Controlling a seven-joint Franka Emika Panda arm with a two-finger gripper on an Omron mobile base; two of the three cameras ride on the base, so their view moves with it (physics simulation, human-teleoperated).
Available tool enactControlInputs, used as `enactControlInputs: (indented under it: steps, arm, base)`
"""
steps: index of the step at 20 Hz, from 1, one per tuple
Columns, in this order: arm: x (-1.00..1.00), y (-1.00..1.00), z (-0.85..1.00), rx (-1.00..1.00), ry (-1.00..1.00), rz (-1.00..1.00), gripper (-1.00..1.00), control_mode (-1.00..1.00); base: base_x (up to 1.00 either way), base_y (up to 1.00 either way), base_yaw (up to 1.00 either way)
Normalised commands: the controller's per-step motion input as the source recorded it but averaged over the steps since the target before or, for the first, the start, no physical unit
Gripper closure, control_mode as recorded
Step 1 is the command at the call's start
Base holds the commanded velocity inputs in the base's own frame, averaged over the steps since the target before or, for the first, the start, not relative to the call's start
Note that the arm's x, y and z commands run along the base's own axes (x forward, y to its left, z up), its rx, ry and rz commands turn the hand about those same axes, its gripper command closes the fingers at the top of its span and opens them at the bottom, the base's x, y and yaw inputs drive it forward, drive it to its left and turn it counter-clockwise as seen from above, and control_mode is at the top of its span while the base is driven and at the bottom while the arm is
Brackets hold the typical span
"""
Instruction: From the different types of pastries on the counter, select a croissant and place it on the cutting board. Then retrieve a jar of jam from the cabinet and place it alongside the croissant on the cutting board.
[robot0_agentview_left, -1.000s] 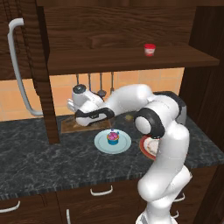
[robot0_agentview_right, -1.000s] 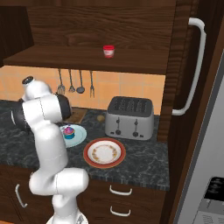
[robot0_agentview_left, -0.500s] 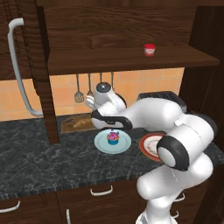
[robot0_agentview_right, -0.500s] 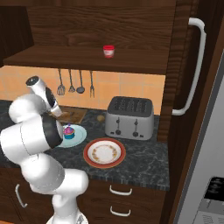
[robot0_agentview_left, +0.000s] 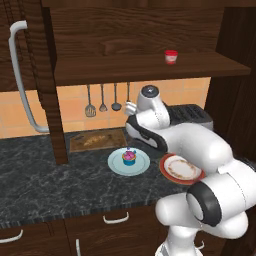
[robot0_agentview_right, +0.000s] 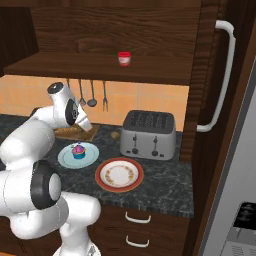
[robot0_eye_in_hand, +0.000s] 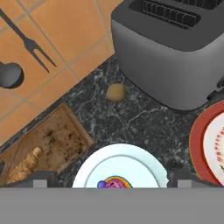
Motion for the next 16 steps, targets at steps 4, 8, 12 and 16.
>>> enactControlInputs:
  steps: [4,8,12,16]
  arm:
    - [-0.10,-0.97,0.57,-0.13,-0.07,0.00,-1.00,-1.00]
    - [0.00,-0.79,0.84,-0.16,-0.19,0.00,-1.00,-1.00]
    - [0.00,-0.68,0.96,-0.18,-0.23,0.00,-1.00,-1.00]
    - [-0.03,-0.40,0.93,-0.09,-0.44,0.01,-1.00,-1.00]
  base:
    - [0.00,0.00,0.00]
    - [0.00,0.00,0.00]
    - [0.00,0.00,0.00]
    - [0.00,0.00,0.00]
